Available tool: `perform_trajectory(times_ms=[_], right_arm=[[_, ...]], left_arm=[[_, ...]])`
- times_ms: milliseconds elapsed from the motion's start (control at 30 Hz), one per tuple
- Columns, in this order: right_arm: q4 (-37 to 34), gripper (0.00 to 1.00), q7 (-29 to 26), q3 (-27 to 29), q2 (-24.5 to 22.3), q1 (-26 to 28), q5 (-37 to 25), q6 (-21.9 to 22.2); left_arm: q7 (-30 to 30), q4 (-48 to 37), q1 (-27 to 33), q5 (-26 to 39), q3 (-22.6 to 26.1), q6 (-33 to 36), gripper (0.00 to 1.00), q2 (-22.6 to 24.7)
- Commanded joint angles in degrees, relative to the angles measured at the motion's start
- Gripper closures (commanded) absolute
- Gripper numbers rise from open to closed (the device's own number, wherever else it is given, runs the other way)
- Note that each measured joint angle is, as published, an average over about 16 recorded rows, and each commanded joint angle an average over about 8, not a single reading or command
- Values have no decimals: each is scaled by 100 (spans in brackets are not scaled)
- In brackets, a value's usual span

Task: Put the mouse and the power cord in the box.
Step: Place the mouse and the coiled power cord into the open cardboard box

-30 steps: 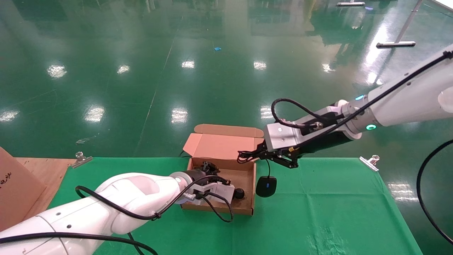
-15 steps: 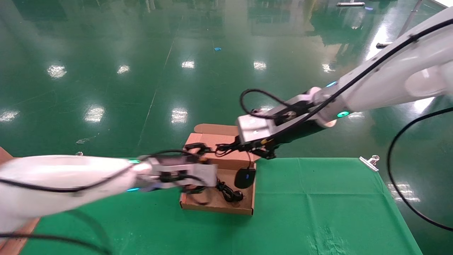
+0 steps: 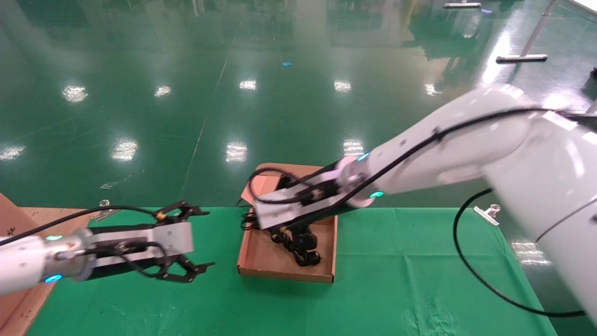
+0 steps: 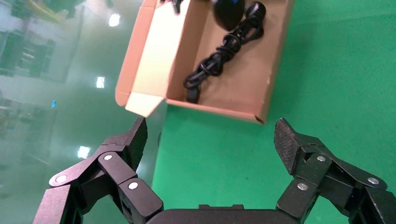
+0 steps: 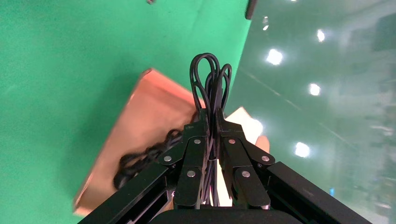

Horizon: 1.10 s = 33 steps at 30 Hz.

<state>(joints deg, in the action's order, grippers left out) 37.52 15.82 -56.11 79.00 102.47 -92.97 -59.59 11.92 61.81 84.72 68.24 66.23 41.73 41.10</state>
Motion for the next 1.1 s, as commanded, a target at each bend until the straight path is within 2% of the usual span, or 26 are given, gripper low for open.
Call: perform_trajectory(times_ms=[33,133,233,500,533,767,800,1100], right_arm=[[251,100,-184,-297,4,-136,150,398],[416,100,-316,-698,1,-283,269,1073],[467,100,-408,-1097,-5,-394,325,1559],[261,100,-559,-1927,-19,-608,389,2145],[232,94,-570,-2003,-19,-632,398,2189],[118,6,-625,-2330,-17,-738,440,2419],[114,0,-628,-2347,-16,-743,444,2438],[100,0,-627,-2334,-14,-754,444,2432]], left_arm=[[272,-82,-102,-320,-138,143,0,-130],[804,-420,-244,-661,-299,405,0,-121],[1259,-824,-327,-880,-412,626,0,-29],[1910,-1611,-313,-1124,-560,1029,0,224],[1960,-1676,-306,-1143,-572,1068,0,245],[2125,-1940,-287,-1246,-628,1235,0,311],[2130,-1953,-288,-1257,-633,1245,0,312],[2128,-1943,-286,-1250,-633,1236,0,318]])
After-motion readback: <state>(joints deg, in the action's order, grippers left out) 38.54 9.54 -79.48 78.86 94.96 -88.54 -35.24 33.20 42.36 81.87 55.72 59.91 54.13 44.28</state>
